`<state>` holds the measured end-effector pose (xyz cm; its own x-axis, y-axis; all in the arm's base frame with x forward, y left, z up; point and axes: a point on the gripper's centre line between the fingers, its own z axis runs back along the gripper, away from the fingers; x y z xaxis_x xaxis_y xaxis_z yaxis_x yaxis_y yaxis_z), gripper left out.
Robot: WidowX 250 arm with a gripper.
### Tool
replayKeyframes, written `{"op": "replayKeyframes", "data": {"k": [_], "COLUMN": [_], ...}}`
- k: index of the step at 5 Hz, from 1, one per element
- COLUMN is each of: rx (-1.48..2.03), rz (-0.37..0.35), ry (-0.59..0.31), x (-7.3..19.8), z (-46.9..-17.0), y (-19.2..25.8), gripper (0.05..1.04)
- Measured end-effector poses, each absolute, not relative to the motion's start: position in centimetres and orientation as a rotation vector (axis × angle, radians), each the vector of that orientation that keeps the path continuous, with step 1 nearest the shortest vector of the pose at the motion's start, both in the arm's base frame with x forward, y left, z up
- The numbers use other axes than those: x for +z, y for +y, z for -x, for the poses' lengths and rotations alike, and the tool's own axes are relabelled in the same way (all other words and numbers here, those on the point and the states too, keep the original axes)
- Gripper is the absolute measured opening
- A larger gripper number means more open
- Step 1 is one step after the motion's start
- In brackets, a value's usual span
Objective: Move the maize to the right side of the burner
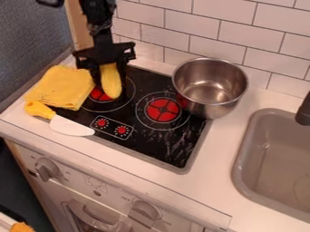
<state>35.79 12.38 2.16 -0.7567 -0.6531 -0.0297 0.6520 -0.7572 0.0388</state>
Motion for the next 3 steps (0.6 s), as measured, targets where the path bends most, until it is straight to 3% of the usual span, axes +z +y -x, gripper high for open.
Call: {"op": "replayKeyframes", "data": {"k": [1, 2, 3], "rx": [-2.433, -2.422, -2.399], "rz": [-0.038, -0.024, -0.029], "ry": [-0.023, -0.025, -0.029], "x": [1.29, 1.29, 1.26], "z": [-35.8, -35.87, -35.93], "y": [12.76, 12.76, 12.74], "gripper": [0.727, 0.97, 1.006]}}
